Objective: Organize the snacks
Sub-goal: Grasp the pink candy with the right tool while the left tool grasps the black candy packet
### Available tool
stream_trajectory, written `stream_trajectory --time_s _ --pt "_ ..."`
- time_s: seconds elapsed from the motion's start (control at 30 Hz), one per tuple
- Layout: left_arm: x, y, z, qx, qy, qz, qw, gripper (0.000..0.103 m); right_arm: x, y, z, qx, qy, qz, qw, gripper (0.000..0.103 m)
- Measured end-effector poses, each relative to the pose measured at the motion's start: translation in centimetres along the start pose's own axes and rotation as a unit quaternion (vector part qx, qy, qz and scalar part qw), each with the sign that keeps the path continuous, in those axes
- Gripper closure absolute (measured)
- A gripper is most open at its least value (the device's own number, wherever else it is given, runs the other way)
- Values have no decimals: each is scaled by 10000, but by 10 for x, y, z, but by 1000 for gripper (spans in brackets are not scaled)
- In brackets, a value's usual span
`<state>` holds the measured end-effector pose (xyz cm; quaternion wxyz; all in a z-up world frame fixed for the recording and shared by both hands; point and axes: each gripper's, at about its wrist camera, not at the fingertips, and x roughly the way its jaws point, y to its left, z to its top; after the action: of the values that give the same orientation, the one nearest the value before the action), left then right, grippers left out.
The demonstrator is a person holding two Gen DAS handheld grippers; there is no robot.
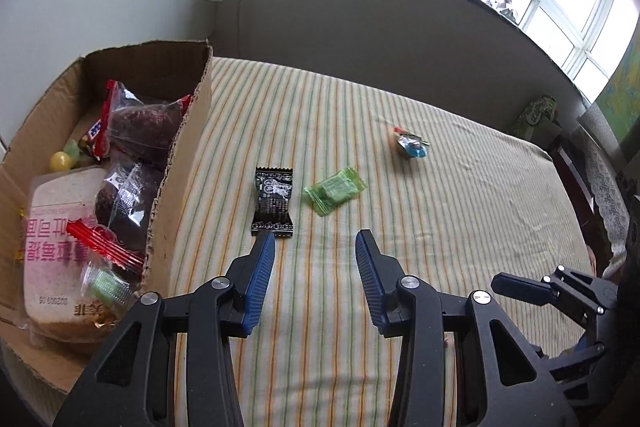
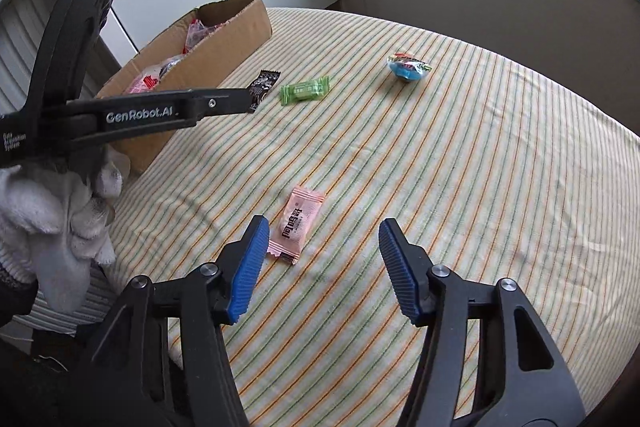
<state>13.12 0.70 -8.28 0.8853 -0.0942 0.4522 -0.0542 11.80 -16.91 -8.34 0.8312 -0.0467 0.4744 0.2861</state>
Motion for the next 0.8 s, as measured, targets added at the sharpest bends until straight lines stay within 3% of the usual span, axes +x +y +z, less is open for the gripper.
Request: stream_trajectory --time_s 0.1,0.4,0.7,0.8 --pt "10 -2 5 49 277 173 9995 67 7 3 0 170 271 168 9993 56" --pt "25 -4 21 29 718 683 9951 67 24 5 14 668 703 -26 9953 57" --pt "35 -2 29 -110 1043 620 9926 67 39 26 27 309 1110 -609 9915 58" --pt "40 -2 33 -101 1130 587 9918 67 41 32 28 97 1139 -808 9902 69"
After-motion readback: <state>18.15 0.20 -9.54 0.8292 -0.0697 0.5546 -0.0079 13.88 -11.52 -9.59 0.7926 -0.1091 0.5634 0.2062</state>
